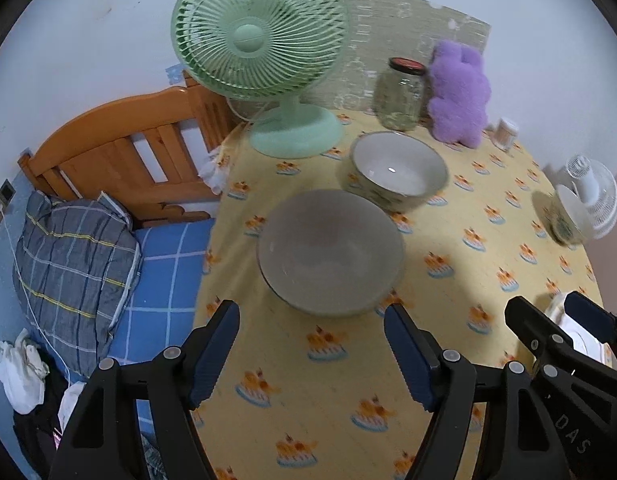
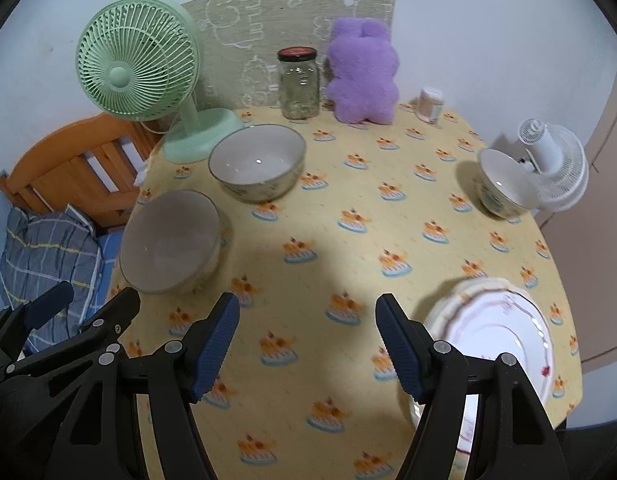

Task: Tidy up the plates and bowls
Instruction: 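Move the right gripper to the large grey-white bowl and grasp its rim, then lift the grey-white bowl with the right gripper and carry it beside the plate stack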

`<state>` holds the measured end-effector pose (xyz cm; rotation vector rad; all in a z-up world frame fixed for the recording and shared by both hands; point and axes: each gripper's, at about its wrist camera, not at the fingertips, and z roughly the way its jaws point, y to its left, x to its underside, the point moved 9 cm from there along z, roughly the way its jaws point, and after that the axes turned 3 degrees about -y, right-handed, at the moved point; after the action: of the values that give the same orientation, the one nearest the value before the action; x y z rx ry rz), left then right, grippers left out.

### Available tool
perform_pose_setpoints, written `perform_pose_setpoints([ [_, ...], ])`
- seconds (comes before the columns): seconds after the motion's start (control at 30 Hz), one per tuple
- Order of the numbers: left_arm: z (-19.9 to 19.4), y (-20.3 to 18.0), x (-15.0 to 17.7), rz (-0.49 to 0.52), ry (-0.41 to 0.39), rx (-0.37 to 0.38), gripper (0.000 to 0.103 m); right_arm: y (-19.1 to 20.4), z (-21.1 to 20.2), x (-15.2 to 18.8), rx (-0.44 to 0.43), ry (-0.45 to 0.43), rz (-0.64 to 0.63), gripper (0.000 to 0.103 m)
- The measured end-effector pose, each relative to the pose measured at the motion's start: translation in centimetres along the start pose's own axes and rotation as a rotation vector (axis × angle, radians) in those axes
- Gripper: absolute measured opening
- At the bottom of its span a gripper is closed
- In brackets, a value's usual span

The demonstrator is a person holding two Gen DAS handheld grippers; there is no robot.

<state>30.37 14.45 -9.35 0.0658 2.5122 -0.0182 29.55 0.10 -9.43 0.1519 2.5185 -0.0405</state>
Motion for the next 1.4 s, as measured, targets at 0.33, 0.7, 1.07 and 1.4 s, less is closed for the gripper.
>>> perform_pose_setpoints([
  [0.33,4.7,2.6,-2.9,-0.018,0.002,-0.018,0.069,3.3,5.1,-3.5,-0.029,0.015,0.002,0.071],
  [0.7,9.9,3.2,-2.4,-0.007,0.078,-0.001,0.052,6.2,10.3,-4.4,-0.056,0.074,-0.024,0.053],
  [1.07,11.7,3.6,-2.3,-0.042,0.113,0.019,0.026,7.8,12.7,-4.0,-0.087,0.11,-0.055,0.019],
  [1.4,11.5,3.5,-1.9,-0.079,0.119,0.04,0.012,8.0,12.5,-3.9,-0.109,0.125,-0.065,0.015],
])
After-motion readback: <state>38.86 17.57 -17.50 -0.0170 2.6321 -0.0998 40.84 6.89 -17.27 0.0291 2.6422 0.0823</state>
